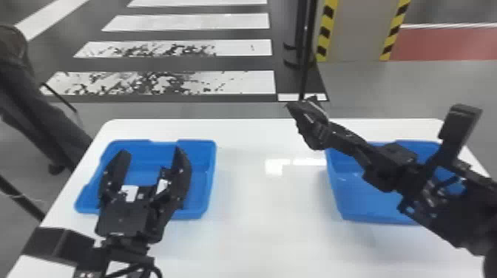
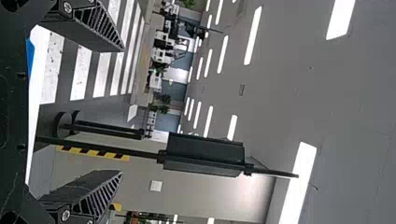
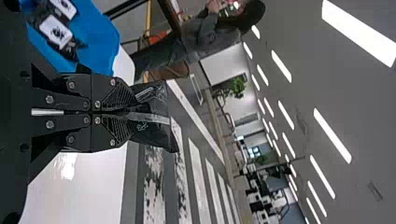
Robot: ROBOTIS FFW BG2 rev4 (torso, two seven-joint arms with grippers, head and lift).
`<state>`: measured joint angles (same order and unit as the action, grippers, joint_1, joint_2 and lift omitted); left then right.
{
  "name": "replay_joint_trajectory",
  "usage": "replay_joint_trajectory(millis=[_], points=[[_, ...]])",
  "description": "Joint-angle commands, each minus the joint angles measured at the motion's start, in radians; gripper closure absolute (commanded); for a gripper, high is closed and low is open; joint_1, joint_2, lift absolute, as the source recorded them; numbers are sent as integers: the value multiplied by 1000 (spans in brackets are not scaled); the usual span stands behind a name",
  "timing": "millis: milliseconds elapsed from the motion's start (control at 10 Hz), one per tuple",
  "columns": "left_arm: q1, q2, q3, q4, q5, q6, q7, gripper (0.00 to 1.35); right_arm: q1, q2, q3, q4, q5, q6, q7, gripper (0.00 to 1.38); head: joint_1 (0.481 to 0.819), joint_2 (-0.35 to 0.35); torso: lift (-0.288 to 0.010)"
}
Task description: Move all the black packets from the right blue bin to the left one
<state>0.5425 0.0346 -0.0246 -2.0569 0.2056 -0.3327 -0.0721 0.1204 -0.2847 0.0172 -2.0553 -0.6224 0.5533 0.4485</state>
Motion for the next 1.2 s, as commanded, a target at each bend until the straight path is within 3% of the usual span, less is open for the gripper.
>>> replay_joint_trajectory(millis=[0,100,300,400,800,1100], points=[[10,4,13,-119,68,158,0,108,2,-14,65,-25,-36,-8,2,1125,695,113,-140],[12,5,11,-173,145,225,-2,108,-3,-21,92,-30,-44,-13,2,1125,695,155,-140],[0,18,5,-239,405,441,-49,104,-25,-33,152,-54,-66,-33,4,1125,695,188,-140],[-5,18,11,-244,452,490,-67,108,-39,-40,192,-59,-90,-40,4,1125,695,182,-140],[-8,19,1,-247,476,497,-77,108,-84,-59,320,-30,-153,-53,4,1125,695,230,-140],[-12,25,-29,-247,484,446,-78,110,-113,-68,396,-17,-195,-70,4,1125,695,268,-140]])
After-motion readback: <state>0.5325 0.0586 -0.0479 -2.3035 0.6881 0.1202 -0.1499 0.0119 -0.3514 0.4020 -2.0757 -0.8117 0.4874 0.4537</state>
